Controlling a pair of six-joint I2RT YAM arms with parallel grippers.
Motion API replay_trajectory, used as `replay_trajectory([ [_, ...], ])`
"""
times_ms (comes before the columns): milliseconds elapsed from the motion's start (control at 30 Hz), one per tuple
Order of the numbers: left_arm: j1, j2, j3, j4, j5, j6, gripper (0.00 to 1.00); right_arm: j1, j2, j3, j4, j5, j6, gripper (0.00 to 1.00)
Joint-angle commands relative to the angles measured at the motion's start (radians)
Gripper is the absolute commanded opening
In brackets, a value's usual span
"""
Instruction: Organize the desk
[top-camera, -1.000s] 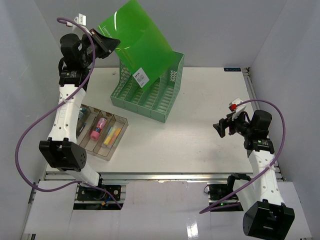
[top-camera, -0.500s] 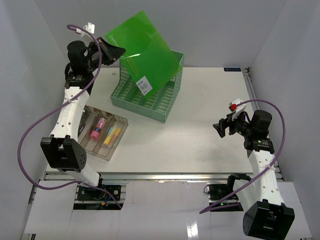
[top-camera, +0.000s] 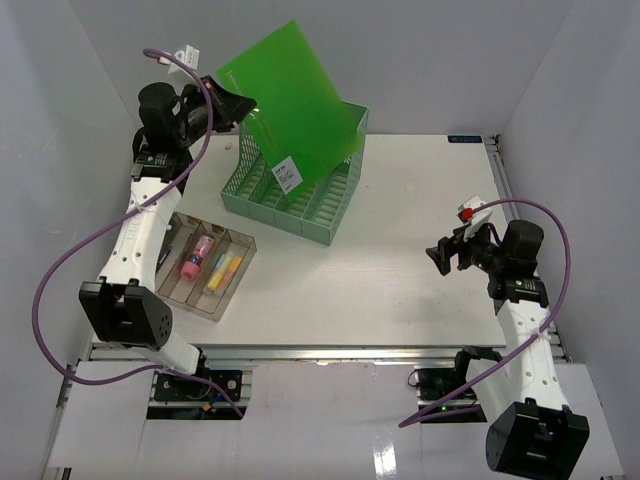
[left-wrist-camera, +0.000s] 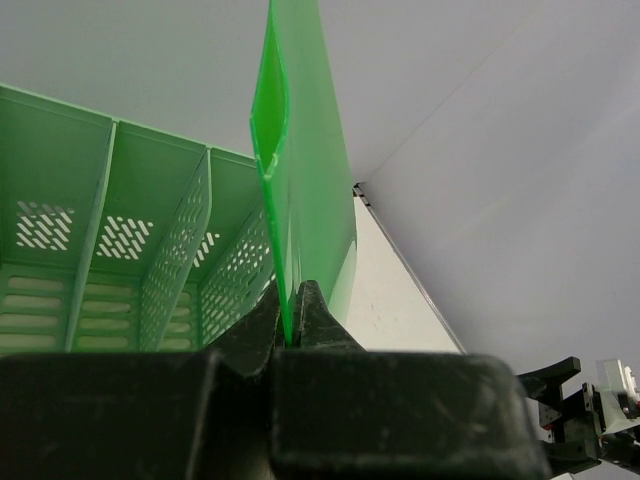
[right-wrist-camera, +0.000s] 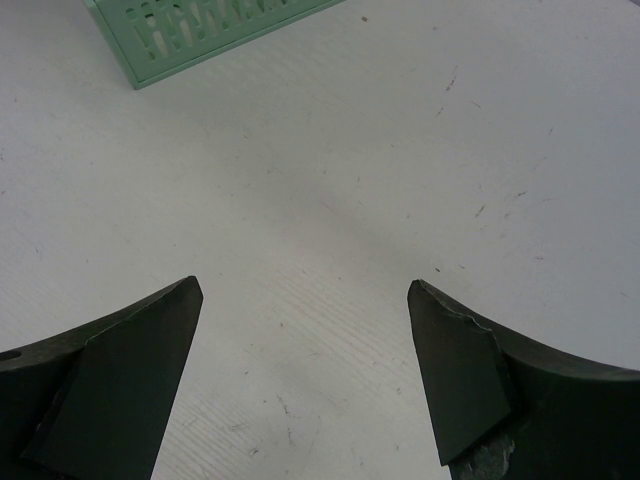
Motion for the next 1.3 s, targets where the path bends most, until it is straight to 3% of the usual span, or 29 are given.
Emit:
replay_trajectory([
  [0,0.01,-0.055,0.077,-0.007,-0.007,0.099,0.0,-0.005,0.003,-0.002,0.037,-0.015,-0.002,0.9],
  [367,0.01,-0.025,0.123,-0.043,0.089,0.162,0.0,-0.007,0.005,-0.005,0.037,-0.015,-0.002,0.9],
  [1267,-0.036,-0.005,0.136,-0.059,0.094,0.232,0.0,-0.005,0.01,-0.007,0.039,-0.015,-0.002,0.9],
])
